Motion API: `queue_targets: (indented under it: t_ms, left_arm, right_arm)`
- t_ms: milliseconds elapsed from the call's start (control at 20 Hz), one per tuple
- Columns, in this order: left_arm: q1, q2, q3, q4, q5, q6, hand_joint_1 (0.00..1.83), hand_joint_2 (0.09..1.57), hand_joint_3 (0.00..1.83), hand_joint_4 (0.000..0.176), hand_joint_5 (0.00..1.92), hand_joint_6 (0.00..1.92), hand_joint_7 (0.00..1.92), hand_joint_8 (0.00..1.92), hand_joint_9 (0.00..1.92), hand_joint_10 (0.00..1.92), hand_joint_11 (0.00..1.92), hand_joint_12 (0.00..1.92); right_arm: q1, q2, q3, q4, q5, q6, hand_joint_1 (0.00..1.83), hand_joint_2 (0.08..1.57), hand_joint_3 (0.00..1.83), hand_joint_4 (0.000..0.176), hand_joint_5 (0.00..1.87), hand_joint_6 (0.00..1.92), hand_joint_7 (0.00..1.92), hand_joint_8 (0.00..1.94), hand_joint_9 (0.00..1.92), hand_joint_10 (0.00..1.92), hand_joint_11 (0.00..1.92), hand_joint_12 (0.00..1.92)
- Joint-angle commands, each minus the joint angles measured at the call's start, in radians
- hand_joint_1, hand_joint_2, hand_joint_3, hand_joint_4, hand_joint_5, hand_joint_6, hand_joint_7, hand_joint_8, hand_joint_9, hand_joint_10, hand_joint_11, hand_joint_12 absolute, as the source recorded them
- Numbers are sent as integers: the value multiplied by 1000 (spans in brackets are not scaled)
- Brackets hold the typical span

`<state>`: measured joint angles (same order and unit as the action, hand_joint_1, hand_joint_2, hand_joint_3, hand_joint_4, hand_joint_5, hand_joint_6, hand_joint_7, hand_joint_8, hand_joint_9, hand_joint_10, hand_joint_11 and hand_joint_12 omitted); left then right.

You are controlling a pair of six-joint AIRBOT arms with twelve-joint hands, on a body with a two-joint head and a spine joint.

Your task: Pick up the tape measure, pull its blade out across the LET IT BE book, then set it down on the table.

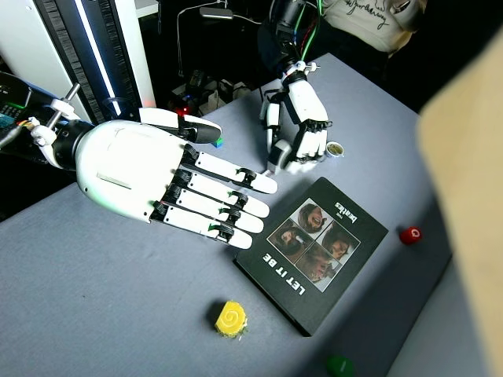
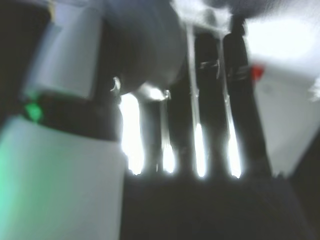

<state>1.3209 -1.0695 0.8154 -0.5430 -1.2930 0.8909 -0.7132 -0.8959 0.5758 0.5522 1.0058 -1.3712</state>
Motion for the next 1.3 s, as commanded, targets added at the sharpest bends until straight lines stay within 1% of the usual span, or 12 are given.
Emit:
queue_targets:
  t_ms: [0,300,450,600,700,850,900,950,1000,1050,1100,1250]
  left_arm:
    - [-9,-6,3,31,-80,-1,1386,1068,1,0,1111,563,1178,739,880,1217,804,1025]
    - [-41,20,-2,65,-58,-30,1386,1065,0,0,1116,559,1189,706,890,1203,804,1032]
    - [-102,59,-7,77,-13,-50,1387,1064,0,0,1114,575,1192,695,890,1198,804,1025]
    - [-184,107,-18,73,49,-55,1387,1064,0,0,1113,577,1192,695,890,1199,804,1020]
    - [-233,146,-21,75,90,-61,1387,1064,0,0,1115,572,1190,703,891,1198,807,1018]
    - [-302,189,-5,87,170,-65,1387,1065,0,0,1114,573,1189,702,891,1198,811,1017]
    - [-324,206,2,87,186,-65,1387,1065,0,0,1114,573,1189,702,891,1198,811,1017]
    - [-346,221,11,86,200,-66,1388,1064,0,0,1096,588,1202,687,902,1192,818,1018]
    - [-361,226,18,86,211,-66,1388,1064,0,0,1096,588,1202,687,902,1192,818,1018]
    - [-381,231,28,86,225,-66,1388,1063,0,0,1093,590,1204,683,907,1190,821,1018]
    - [-404,233,41,83,242,-66,1389,1062,0,0,1097,583,1208,676,909,1184,829,988]
    - [-456,245,64,78,294,-66,1389,1061,0,0,1099,582,1211,672,909,1183,835,981]
  right_arm:
    - [13,-1,-3,-56,112,11,169,1051,1,51,102,0,160,0,110,1,0,518]
    - [9,4,-3,-71,95,10,157,1056,2,50,96,0,145,2,96,0,0,480]
    - [16,17,-5,-59,55,-8,156,1056,2,44,100,2,153,5,95,0,0,475]
    - [67,46,-16,31,-17,-48,159,1059,1,44,100,1,161,3,111,4,0,514]
    - [148,63,-12,119,-132,-105,268,1033,0,42,115,6,186,10,119,5,0,517]
    - [211,69,6,160,-210,-185,456,1006,0,18,206,17,248,8,158,9,0,643]
    - [258,64,24,188,-267,-248,456,1006,0,18,206,17,248,8,158,9,0,643]
    - [308,56,44,262,-330,-332,559,1018,0,0,307,30,351,20,255,28,0,876]
    - [341,50,61,308,-360,-388,559,1018,0,0,307,30,351,20,255,28,0,876]
    - [366,35,81,345,-368,-442,709,1009,0,0,397,22,460,13,356,27,0,1068]
    - [386,19,99,358,-366,-489,755,1015,1,0,442,24,506,15,400,29,0,1135]
    - [406,-6,125,389,-359,-547,851,1062,6,0,539,19,615,11,527,35,69,1200]
